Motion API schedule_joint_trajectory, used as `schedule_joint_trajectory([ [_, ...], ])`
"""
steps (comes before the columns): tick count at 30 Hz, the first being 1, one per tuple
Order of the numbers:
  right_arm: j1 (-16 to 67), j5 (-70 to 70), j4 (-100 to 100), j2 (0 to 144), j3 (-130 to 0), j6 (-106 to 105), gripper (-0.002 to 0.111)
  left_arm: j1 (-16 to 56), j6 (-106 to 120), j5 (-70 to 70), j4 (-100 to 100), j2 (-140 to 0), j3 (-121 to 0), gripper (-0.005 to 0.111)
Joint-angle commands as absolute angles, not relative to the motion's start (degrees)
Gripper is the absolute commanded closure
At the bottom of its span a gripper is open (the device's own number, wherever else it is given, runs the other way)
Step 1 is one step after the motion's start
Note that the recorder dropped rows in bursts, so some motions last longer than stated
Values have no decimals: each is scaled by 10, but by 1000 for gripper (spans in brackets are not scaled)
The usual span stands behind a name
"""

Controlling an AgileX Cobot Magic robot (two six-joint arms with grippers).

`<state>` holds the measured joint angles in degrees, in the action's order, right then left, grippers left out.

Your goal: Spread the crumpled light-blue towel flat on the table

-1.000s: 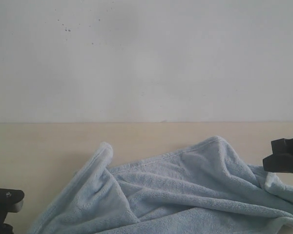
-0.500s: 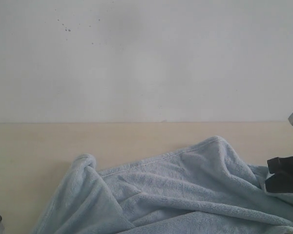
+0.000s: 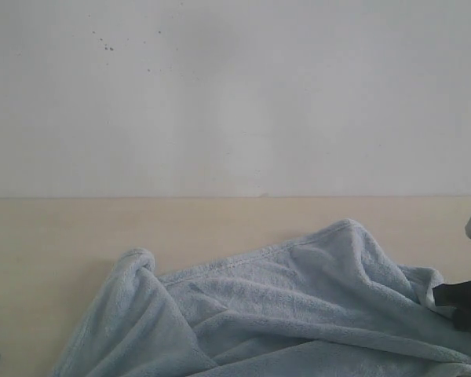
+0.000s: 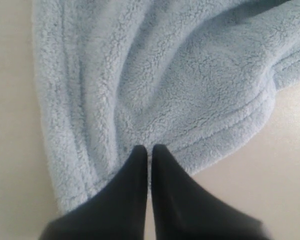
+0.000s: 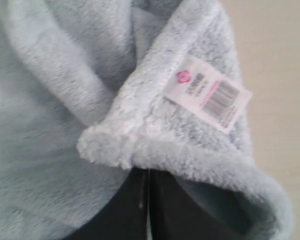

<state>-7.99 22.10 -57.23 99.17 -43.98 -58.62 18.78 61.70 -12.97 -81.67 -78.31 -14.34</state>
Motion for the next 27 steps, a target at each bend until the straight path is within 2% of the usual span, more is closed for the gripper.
schedule_joint_trajectory([
  [1,-80,188,-567,1023,-447,-591,108,191,613,-135,-812,-777,-140,103],
  [16,-82,53,-561,1045,-458,-588,108,191,613,-122,-800,-777,-140,103],
  [20,-105,27,-561,1045,-447,-575,108,191,613,-121,-800,-777,-140,103],
  [27,-176,105,-553,1047,-447,-570,108,191,613,-108,-799,-777,-140,103],
])
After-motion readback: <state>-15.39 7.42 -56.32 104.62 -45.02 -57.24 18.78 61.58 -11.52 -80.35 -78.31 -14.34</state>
